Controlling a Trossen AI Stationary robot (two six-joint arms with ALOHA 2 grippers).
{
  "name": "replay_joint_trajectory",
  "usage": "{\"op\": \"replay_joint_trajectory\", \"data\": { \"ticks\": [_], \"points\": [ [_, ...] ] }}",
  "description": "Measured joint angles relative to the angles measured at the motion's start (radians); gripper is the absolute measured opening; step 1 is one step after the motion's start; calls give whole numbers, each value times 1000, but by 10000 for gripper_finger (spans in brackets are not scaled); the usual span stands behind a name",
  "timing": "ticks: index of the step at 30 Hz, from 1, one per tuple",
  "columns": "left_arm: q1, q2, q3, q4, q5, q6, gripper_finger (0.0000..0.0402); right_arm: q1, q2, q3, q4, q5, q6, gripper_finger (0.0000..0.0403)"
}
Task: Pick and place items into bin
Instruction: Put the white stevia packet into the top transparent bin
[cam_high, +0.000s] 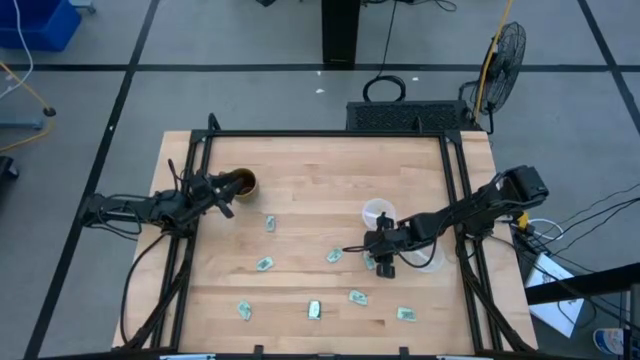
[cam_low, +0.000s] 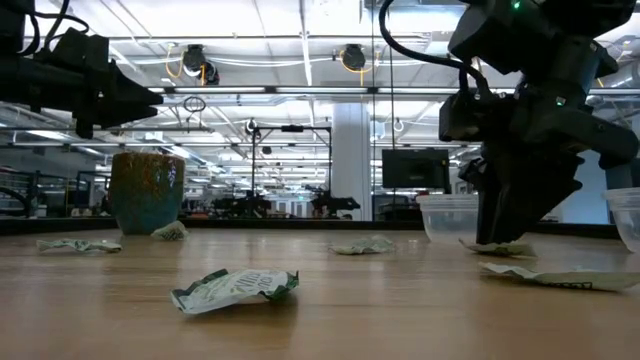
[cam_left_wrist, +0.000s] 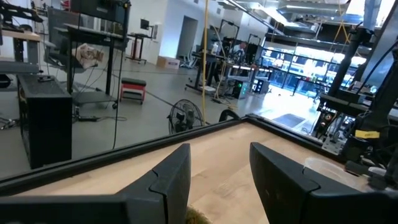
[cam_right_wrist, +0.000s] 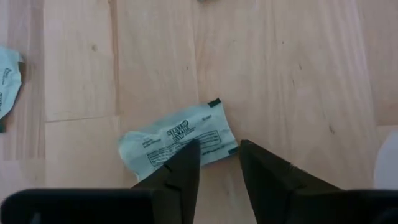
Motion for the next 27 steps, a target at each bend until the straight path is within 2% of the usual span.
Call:
{"op": "replay_joint_trajectory", "data": {
  "ticks": [9,14,18,23,27],
  "points": [
    [0,0,0,0,0,0,170,0,-8,-1,14,0,-12,13],
    [0,0,0,0,0,0,170,0,-118,-6,-9,8,-10,4],
    [0,0,0,0,0,-1,170,0,-241,-6,-66,120,-72,1],
    [0,0,0,0,1,-1,170,-15,-399,-2,-156,368,-158,1],
    [0,0,0,0,0,-1,170,-78,-437,-4,-257,467,-185,1]
  ]
}}
